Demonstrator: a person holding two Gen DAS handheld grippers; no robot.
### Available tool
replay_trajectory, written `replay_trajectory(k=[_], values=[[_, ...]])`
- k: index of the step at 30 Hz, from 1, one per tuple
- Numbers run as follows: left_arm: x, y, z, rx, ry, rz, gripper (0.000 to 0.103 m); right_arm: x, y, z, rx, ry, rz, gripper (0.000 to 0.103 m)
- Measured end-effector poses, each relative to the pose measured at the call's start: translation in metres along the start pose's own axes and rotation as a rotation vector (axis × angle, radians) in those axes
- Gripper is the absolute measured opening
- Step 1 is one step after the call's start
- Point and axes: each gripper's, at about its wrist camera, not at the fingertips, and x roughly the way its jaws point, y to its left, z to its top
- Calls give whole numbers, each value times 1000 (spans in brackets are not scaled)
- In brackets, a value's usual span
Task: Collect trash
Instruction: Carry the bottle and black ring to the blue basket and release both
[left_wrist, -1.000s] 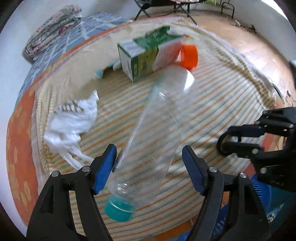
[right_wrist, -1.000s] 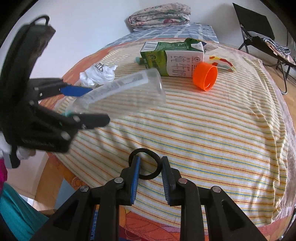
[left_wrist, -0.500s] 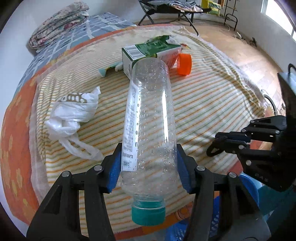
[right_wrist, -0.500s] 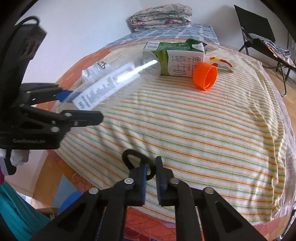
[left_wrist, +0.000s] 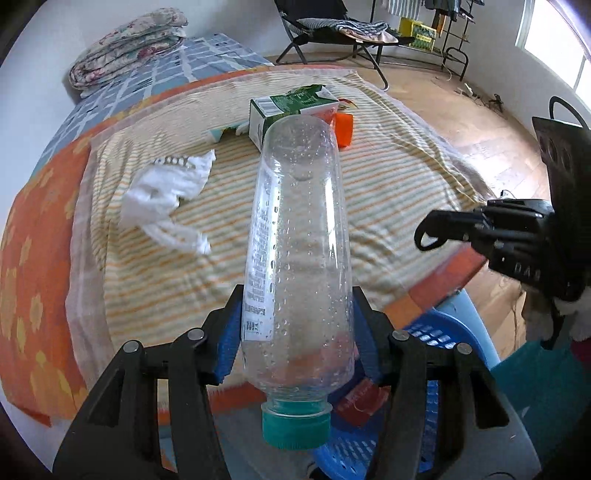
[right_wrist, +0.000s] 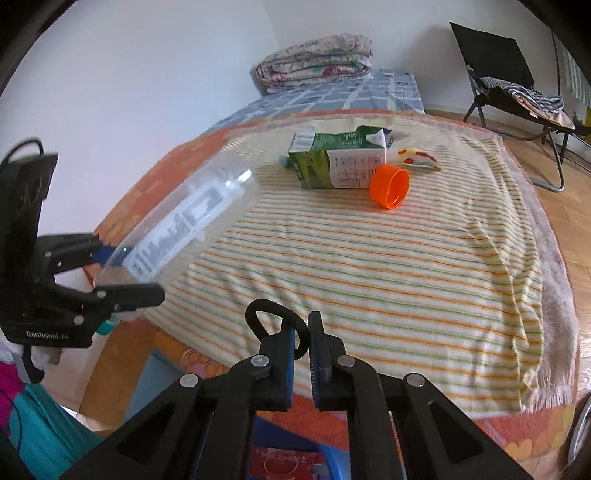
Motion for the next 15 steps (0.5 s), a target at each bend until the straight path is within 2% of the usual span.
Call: replay_trajectory(k=[10, 15], values=[[-37, -25, -56, -1, 0, -55, 55, -41, 16, -25, -32, -47, 4, 5], [-44, -42, -80, 20, 14, -65, 55, -52, 20, -47, -15, -42, 20, 5]])
